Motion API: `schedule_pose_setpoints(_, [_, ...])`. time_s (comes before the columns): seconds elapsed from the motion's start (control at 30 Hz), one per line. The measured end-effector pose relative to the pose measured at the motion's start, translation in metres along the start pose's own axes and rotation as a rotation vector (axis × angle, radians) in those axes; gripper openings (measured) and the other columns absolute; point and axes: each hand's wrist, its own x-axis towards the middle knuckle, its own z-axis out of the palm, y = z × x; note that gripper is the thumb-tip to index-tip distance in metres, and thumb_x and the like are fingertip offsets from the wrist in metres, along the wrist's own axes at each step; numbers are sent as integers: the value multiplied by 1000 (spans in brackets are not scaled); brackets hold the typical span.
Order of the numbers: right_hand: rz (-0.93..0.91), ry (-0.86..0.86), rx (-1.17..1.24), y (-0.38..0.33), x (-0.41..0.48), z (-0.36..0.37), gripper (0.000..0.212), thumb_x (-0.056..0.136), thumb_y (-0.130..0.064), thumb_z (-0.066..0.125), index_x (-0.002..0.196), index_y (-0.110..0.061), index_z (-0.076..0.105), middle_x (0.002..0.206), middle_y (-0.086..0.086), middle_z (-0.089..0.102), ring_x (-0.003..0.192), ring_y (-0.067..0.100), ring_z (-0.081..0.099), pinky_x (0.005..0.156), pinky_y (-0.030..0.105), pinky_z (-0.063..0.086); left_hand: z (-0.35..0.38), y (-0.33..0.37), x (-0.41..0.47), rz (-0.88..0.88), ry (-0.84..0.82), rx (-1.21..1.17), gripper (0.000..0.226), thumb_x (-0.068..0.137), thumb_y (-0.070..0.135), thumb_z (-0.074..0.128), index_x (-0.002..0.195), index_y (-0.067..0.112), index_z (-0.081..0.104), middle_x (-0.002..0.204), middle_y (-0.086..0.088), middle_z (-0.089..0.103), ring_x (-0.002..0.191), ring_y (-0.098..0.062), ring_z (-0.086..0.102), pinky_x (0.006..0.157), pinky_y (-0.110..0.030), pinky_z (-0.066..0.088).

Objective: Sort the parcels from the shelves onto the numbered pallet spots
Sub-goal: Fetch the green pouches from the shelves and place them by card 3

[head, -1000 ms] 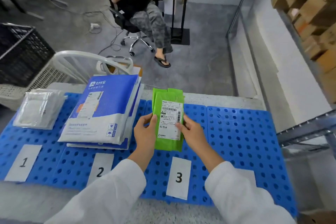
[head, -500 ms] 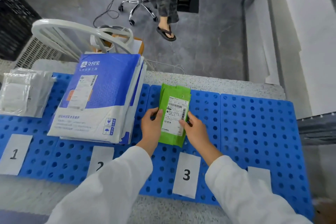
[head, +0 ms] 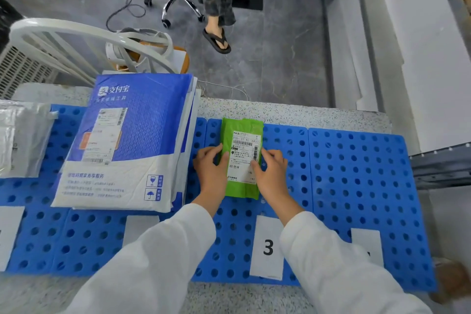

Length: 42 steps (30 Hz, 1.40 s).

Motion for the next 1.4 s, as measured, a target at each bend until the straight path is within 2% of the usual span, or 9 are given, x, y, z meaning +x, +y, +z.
schedule_pose_setpoints(0.1, [20,-18,56,-2,3,0,43,98,-24,54,140,-14,48,117,0,42,109,15,43,85,17,32,0,-1,-1,-8,-17,-19,31,94,18,61,124,21,63,119,6,48,110,-15,54,91,-22,47])
schedule_pose_setpoints(0.27, [43,-44,99,-3,1,2,43,99,-25,52,141,-19,47,109,-2,42,100,13,47,88,26,43,-2,2,-4,-21,-45,4,36,97,17,56,132,21,58,114,2,53,97,-8,56,59,2,42])
schedule_pose_setpoints(0.37, [54,-71,115,-7,-1,0,44,99,-26,53,142,-21,45,114,1,43,107,18,50,89,28,43,-4,3,-3,-13,-84,27,37,96,18,56,133,23,57,117,2,54,100,-10,57,59,-4,44])
schedule_pose_setpoints(0.5, [78,-153,125,-10,-4,-9,49,98,-31,53,144,-20,41,131,5,43,122,21,47,101,33,43,-9,6,-2,42,-156,196,37,95,20,58,132,15,56,122,-3,57,109,-19,59,84,-29,53])
schedule_pose_setpoints(0.57, [108,-170,81,-10,-10,-16,55,98,-35,53,147,-16,36,141,6,40,131,23,43,107,36,39,-10,13,-7,132,-180,310,37,94,14,56,130,9,54,125,-7,53,115,-23,53,96,-34,49])
schedule_pose_setpoints(0.63, [135,-154,31,-8,-19,-25,58,98,-36,52,148,-11,34,147,8,38,136,24,39,110,37,35,-11,21,-17,267,-210,403,38,94,11,54,131,5,51,131,-8,49,123,-23,44,102,-25,36])
schedule_pose_setpoints(0.8, [64,-31,-42,3,-52,-62,50,99,-32,52,143,-10,40,143,6,42,135,21,38,108,32,33,-5,57,-42,568,-413,509,45,96,17,53,137,5,43,141,-7,42,132,-22,33,113,-32,28])
schedule_pose_setpoints(1.07, [54,160,-199,36,-119,-147,56,98,-37,53,146,-12,36,147,4,38,138,20,34,111,35,33,19,119,-98,1053,-597,819,52,100,27,44,147,9,31,149,-3,34,139,-19,27,117,-28,18])
schedule_pose_setpoints(1.4, [186,477,-273,102,-289,-273,55,97,-39,53,142,-12,39,143,9,41,130,27,43,98,37,42,83,177,-290,1540,-759,761,56,98,30,50,146,8,34,150,-7,35,140,-22,29,116,-28,19])
